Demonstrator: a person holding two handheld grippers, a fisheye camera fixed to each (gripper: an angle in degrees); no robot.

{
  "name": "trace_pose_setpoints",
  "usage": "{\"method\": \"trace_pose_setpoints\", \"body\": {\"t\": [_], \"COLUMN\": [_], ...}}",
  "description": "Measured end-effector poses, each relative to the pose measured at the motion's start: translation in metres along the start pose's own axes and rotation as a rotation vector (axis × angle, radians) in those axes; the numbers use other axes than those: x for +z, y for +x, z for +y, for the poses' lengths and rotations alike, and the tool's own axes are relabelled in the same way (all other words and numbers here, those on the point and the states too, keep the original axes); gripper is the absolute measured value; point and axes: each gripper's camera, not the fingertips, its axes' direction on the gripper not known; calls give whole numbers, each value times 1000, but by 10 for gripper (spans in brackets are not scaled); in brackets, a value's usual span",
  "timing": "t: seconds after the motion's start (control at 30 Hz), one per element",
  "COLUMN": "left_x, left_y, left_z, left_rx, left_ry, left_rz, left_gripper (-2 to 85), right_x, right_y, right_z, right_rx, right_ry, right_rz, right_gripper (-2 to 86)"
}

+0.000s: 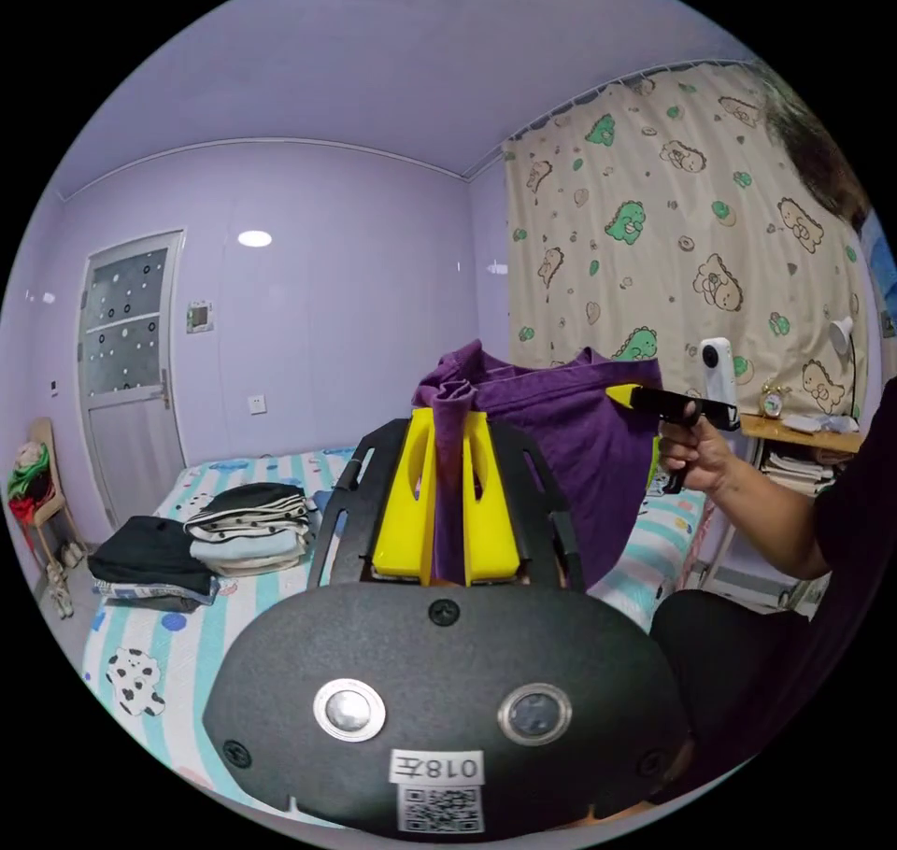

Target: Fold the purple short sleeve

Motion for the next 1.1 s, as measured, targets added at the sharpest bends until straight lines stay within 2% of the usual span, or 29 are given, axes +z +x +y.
{"method": "trace_pose_setpoints", "body": {"t": [0.13,0.27,0.4,0.6,0.77,0.93,1.0,1.07,1.1], "left_x": [-57,-159,-266,-361,-361,-291,-231,-195,-180], "left_y": [-20,-41,-62,-135,-236,-393,-467,-504,-511], "left_z": [28,82,137,182,197,248,303,349,371], "left_rx": [-61,-95,-137,-208,-146,-268,-384,-512,-521], "left_ry": [11,1,-40,-150,-256,-313,-451,-547,-534], "left_rz": [-81,-253,-515,-851,-989,-877,-848,-819,-811], "left_gripper": [47,48,48,44,44,46,47,45,44], "right_x": [42,101,199,376,523,691,751,796,813], "right_y": [-50,-108,-180,-269,-293,-265,-244,-228,-220], "right_z": [-47,-68,-82,-105,-133,-136,-124,-109,-102], "right_rx": [-70,-127,-149,-56,147,224,283,330,343], "right_ry": [-54,-106,-155,-234,-272,-351,-451,-554,-585], "right_rz": [-107,-264,-492,-802,-909,-642,-553,-495,-472], "right_gripper": [13,12,12,12,11,14,16,18,20]}}
